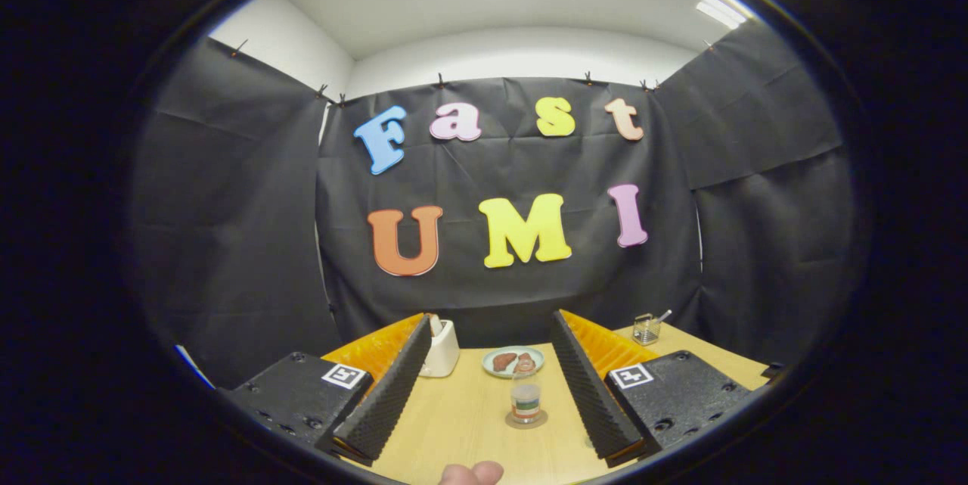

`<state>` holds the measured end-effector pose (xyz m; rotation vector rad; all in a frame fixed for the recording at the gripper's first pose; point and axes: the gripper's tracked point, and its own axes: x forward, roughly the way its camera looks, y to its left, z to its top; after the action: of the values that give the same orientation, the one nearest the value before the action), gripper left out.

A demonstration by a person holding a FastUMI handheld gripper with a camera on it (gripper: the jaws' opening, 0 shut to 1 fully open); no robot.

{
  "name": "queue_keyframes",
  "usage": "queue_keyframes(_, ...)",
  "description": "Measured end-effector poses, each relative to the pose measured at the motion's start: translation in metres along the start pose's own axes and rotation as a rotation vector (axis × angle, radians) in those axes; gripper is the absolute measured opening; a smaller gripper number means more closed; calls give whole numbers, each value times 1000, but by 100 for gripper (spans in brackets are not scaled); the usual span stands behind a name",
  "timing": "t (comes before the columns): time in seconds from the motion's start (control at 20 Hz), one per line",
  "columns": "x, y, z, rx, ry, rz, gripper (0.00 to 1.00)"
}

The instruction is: Take the bottle from table, then pour the juice into the cup, finally place the bottle on the coaster

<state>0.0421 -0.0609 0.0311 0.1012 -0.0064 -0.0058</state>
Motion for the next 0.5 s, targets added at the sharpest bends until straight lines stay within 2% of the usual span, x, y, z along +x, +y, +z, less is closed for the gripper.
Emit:
queue_keyframes(0.35,7,-23,18,27,-35,-58,100)
queue_keyframes(0.5,12,-31,7,32,-12,-75,100)
